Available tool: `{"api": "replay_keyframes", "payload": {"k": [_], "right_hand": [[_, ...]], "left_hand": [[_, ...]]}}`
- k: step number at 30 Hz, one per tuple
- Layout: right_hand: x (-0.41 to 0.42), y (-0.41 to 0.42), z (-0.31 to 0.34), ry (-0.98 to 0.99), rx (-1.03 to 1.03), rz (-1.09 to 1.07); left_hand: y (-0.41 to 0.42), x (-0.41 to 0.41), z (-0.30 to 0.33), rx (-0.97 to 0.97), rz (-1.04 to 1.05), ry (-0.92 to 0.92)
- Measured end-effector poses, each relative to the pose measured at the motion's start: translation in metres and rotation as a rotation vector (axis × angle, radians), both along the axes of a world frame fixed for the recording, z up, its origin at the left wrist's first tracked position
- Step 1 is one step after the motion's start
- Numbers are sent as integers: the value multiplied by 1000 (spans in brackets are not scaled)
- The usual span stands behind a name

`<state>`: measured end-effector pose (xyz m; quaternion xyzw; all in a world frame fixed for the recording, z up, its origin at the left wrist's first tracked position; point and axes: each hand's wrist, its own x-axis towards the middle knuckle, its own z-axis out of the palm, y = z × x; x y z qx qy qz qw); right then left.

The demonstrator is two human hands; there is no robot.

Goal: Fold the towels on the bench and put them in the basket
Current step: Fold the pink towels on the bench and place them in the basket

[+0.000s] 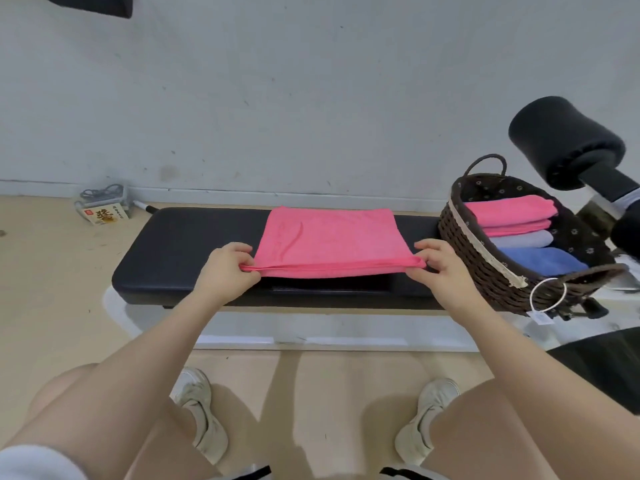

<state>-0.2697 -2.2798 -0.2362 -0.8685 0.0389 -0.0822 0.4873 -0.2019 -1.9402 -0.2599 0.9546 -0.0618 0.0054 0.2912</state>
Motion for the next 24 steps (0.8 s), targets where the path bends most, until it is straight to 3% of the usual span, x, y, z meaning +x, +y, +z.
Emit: {"api": "replay_keyframes", "payload": {"k": [5,9,14,20,24], "right_hand": [[-1,3,6,3,110,38],[4,3,-7,112,113,-27],[18,-8,-31,239,140,-116],[46,-11,-31,163,266,-262],[73,-16,-34,203,137,-269]], "left_hand": [[6,-10,14,-438,-114,277],[7,-12,13,-619,-125,343],[-3,-3,-2,-656,-76,340],[-32,35,4,-791,72,195],[-49,78,-1,-691,118,175]]}}
